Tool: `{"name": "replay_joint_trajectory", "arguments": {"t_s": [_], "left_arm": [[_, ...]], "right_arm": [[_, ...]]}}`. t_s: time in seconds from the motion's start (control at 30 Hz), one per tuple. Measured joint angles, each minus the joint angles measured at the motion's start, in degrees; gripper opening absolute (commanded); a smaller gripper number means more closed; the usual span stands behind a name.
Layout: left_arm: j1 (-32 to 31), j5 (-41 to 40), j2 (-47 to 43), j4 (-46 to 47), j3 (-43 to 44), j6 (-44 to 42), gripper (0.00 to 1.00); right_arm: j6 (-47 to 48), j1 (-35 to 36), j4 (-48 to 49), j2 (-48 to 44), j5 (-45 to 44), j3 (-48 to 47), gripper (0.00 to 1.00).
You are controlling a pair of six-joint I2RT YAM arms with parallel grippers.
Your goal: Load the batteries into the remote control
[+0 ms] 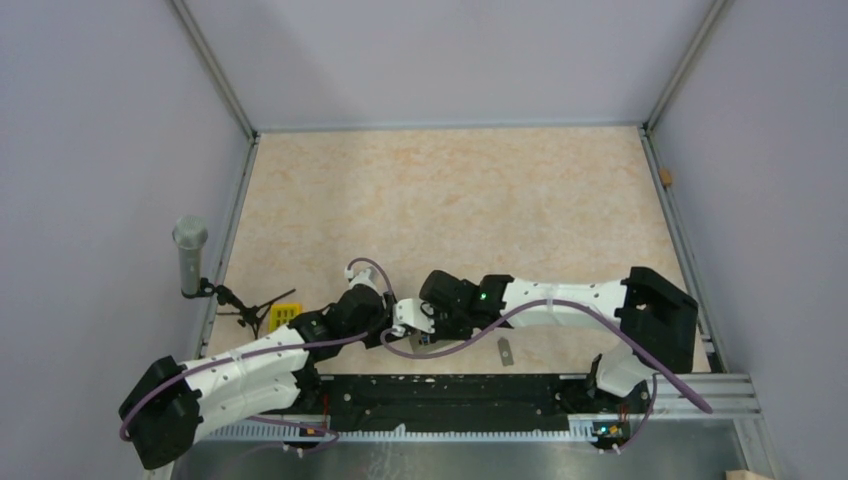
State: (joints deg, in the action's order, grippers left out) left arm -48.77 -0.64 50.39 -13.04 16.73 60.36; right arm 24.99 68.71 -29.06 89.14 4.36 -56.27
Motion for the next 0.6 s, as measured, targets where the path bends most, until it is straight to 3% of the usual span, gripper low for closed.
{"name": "replay_joint_trajectory", "arguments": {"t_s": [0.6], "left_arm": [[0.4, 0.2, -2.0, 1.0, -1.4, 1.0, 0.64]], "right_arm": [[9.2, 1.9, -1.0, 4.7, 0.3, -3.1, 0.00]]}}
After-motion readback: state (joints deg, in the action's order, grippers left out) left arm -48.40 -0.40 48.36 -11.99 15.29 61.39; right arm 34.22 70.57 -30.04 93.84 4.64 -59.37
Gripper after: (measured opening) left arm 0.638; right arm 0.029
